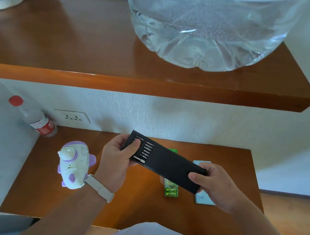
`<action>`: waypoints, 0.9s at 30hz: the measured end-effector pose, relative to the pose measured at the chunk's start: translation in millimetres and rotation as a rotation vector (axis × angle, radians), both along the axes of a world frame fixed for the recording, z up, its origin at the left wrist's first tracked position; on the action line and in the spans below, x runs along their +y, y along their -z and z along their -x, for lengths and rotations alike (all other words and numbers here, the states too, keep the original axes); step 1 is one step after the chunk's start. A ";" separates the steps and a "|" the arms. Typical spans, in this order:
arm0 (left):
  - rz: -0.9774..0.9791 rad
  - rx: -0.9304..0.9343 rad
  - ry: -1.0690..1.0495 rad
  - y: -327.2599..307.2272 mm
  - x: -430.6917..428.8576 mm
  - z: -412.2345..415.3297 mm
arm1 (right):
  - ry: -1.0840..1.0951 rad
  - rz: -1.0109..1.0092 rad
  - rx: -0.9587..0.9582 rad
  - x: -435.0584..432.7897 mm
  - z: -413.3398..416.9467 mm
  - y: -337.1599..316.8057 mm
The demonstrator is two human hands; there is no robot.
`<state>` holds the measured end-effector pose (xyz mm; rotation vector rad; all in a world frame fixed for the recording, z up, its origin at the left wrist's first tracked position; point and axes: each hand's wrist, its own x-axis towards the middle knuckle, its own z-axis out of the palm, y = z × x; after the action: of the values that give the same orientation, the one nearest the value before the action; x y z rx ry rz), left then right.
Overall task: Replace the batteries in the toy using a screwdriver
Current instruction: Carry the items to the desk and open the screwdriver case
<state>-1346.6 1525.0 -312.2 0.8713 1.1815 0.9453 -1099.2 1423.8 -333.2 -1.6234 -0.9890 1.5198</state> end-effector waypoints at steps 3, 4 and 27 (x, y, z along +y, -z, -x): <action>-0.004 -0.029 -0.057 -2.2 2.1 -1.4 | -0.091 0.032 0.046 4.5 3.9 -4.5; -0.001 -0.056 -0.073 -3.0 2.6 -1.7 | -0.110 0.041 0.053 6.7 7.2 -6.0; 0.021 -0.050 -0.024 -12.3 20.5 -1.8 | -0.152 0.050 -0.141 19.2 42.6 -10.1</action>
<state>-1344.8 1545.5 -299.9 0.8141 1.1589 0.9670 -1141.9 1443.0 -323.1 -1.7440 -1.1834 1.5570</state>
